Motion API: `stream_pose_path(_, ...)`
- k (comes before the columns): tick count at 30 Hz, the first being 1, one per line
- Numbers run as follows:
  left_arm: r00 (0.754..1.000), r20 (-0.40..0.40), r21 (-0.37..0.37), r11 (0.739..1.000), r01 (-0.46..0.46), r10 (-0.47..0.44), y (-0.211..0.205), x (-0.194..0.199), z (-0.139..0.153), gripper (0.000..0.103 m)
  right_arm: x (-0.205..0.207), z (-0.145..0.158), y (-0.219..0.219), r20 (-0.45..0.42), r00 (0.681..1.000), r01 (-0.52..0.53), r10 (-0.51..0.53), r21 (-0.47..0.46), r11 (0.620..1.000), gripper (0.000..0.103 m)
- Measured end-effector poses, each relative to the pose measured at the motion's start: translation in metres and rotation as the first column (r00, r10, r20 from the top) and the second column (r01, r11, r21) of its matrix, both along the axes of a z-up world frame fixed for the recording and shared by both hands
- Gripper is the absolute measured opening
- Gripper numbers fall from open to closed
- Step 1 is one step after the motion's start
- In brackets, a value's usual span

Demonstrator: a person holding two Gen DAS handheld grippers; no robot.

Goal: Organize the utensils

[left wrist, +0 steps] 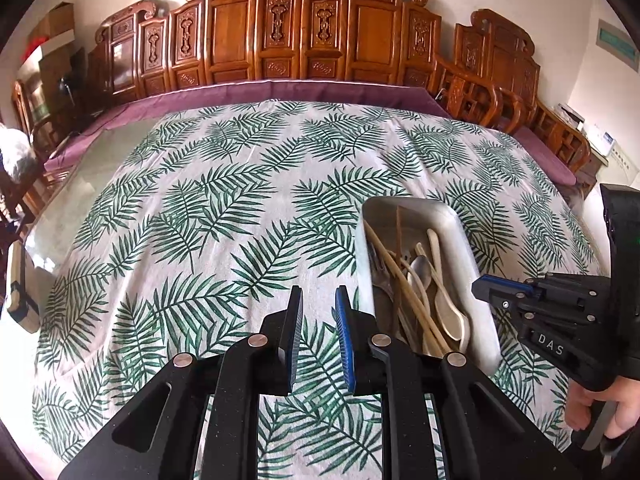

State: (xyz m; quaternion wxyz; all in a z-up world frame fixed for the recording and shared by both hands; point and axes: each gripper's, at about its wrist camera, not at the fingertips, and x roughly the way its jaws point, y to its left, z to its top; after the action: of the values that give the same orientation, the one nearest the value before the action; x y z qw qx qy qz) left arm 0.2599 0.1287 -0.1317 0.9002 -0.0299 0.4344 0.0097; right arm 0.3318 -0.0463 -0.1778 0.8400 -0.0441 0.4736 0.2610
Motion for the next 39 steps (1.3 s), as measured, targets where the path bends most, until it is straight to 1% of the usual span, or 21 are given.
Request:
stream_pose_path(3,1.000,0.017,0.008,1.000,0.006,-0.006,-0.008,-0.008,0.010,0.022,-0.009,0.012,-0.011,0.028,1.000,0.009,-0.009,0.004,1.000,0.007)
stream_pose_path(5,0.999,0.033,0.013,1.000,0.012,-0.012,-0.014,-0.013,0.019,0.023,-0.016,0.021,-0.019,0.045,0.999,0.019,-0.019,0.009,1.000,0.007)
stream_pose_path(6,0.999,0.042,0.014,1.000,0.014,-0.015,-0.018,-0.017,0.024,0.026,-0.021,0.027,-0.025,0.056,0.998,0.026,-0.027,0.013,1.000,0.007)
stream_pose_path(7,0.999,0.050,0.016,1.000,0.016,-0.016,-0.021,-0.020,0.028,0.031,-0.025,0.032,-0.029,0.066,0.997,0.032,-0.033,0.013,0.999,0.007)
stream_pose_path(10,0.996,0.083,0.023,0.999,0.027,-0.029,-0.034,-0.033,0.043,0.041,-0.040,0.049,-0.044,0.104,0.993,0.052,-0.053,0.014,0.999,0.008)
stream_pose_path(11,0.995,0.092,0.027,0.999,0.029,-0.032,-0.039,-0.037,0.049,0.046,-0.046,0.054,-0.050,0.115,0.991,0.061,-0.063,0.017,0.998,0.015)
stream_pose_path(12,0.994,0.103,0.032,0.999,0.031,-0.034,-0.042,-0.041,0.053,0.058,-0.052,0.060,-0.057,0.127,0.989,0.071,-0.073,0.020,0.997,0.020)
stream_pose_path(13,0.992,0.120,0.036,0.999,0.034,-0.038,-0.046,-0.046,0.058,0.064,-0.056,0.065,-0.061,0.138,0.987,0.079,-0.081,0.023,0.997,0.030)
stream_pose_path(14,0.990,0.134,0.037,0.999,0.038,-0.042,-0.051,-0.051,0.063,0.065,-0.061,0.069,-0.067,0.151,0.985,0.086,-0.089,0.027,0.996,0.035)
stream_pose_path(15,0.989,0.142,0.039,0.998,0.039,-0.044,-0.055,-0.056,0.067,0.072,-0.066,0.074,-0.072,0.163,0.982,0.092,-0.096,0.031,0.995,0.036)
stream_pose_path(16,0.988,0.150,0.039,0.998,0.041,-0.046,-0.059,-0.060,0.070,0.081,-0.072,0.078,-0.078,0.173,0.979,0.101,-0.105,0.033,0.994,0.042)
stream_pose_path(17,0.986,0.161,0.040,0.998,0.043,-0.049,-0.063,-0.065,0.074,0.084,-0.078,0.081,-0.084,0.181,0.977,0.110,-0.114,0.034,0.993,0.053)
stream_pose_path(18,0.985,0.168,0.043,0.998,0.045,-0.052,-0.066,-0.069,0.076,0.089,-0.084,0.085,-0.090,0.194,0.973,0.122,-0.126,0.034,0.992,0.059)
stream_pose_path(19,0.984,0.171,0.047,0.998,0.047,-0.054,-0.070,-0.072,0.077,0.091,-0.089,0.087,-0.095,0.204,0.970,0.130,-0.135,0.035,0.991,0.070)
stream_pose_path(20,0.983,0.174,0.052,0.998,0.048,-0.056,-0.073,-0.075,0.079,0.092,-0.096,0.089,-0.101,0.217,0.966,0.138,-0.143,0.037,0.990,0.079)
stream_pose_path(21,0.983,0.177,0.059,0.997,0.045,-0.055,-0.077,-0.080,0.080,0.094,-0.099,0.091,-0.104,0.222,0.964,0.143,-0.148,0.038,0.989,0.082)
stream_pose_path(23,0.982,0.180,0.065,0.997,0.043,-0.054,-0.084,-0.088,0.081,0.095,-0.110,0.093,-0.115,0.234,0.958,0.163,-0.167,0.038,0.986,0.094)
stream_pose_path(25,0.983,0.176,0.064,0.997,0.040,-0.051,-0.088,-0.096,0.080,0.095,-0.120,0.093,-0.125,0.245,0.952,0.182,-0.185,0.033,0.983,0.100)
stream_pose_path(33,0.983,0.182,0.063,0.998,0.016,-0.027,-0.103,-0.136,0.081,0.095,-0.166,0.094,-0.156,0.272,0.935,0.227,-0.228,0.036,0.973,0.100)
stream_pose_path(36,0.977,0.208,0.059,0.998,0.027,-0.038,-0.110,-0.155,0.085,0.095,-0.184,0.098,-0.163,0.291,0.926,0.239,-0.242,0.045,0.970,0.100)
stream_pose_path(39,0.968,0.244,0.056,0.998,0.041,-0.054,-0.118,-0.174,0.095,0.095,-0.207,0.110,-0.172,0.324,0.910,0.249,-0.257,0.065,0.966,0.100)
